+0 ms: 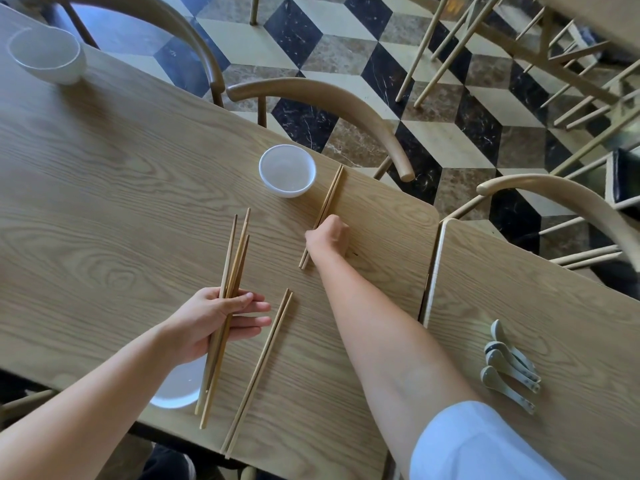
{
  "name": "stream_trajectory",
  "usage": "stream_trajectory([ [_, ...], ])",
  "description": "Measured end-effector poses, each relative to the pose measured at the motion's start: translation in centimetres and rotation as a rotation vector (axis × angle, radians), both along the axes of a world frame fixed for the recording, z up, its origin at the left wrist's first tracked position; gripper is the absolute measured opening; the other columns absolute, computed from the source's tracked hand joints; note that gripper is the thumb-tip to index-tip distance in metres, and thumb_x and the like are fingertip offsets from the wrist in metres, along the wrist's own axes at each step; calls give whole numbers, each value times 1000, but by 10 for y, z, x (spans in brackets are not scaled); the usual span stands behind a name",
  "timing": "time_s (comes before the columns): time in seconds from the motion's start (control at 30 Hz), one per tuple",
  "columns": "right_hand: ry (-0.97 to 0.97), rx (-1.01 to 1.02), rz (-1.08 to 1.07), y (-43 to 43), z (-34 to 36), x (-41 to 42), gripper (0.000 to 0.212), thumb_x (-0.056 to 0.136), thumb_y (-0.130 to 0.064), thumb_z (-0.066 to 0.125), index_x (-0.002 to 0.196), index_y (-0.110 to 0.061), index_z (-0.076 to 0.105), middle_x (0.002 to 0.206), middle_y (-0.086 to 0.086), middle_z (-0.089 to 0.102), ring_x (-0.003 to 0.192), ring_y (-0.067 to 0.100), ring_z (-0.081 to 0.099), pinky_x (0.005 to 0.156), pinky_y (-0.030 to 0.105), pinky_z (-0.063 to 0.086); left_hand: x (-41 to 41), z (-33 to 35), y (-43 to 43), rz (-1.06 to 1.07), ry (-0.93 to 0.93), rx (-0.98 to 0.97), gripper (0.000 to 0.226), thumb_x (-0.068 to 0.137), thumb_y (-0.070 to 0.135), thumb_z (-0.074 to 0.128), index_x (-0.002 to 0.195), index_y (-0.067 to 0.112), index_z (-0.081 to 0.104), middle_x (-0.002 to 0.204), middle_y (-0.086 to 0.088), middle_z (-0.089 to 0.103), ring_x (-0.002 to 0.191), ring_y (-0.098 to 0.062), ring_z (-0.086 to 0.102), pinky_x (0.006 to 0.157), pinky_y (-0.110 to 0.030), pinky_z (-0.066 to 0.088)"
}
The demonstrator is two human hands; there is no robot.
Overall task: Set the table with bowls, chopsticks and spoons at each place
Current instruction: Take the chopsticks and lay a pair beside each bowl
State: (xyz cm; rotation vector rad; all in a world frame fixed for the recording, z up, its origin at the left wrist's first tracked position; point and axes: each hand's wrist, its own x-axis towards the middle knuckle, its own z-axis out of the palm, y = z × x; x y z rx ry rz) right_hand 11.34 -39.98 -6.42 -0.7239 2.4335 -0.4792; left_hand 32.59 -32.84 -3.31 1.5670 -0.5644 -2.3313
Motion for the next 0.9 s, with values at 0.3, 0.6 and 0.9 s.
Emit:
stream_trajectory([
  [0.3,-42,-28,-31,12,8,5,18,80,-17,68,91,-4,69,100,14,72,96,30,69,79,33,57,7,4,4,-4,-6,-12,24,97,7,57,113,-8,63,106,-22,75,88,-35,76,73,-42,63],
  [0.6,-166,3,-190,95,33,49,19,76,-25,63,81,-8,71,88,14,74,81,31,74,76,37,61,22,42,17,7,130,71,23,100,18,53,105,-2,64,89,-17,75,71,-28,76,64,-35,64],
  [0.9,-674,-218,-320,213,87,179,13,93,-9,57,82,-7,64,67,10,59,48,18,53,47,27,50,99,56,36,-181,266,40,34,107,17,36,103,-7,60,87,-21,76,76,-30,77,68,-38,64],
])
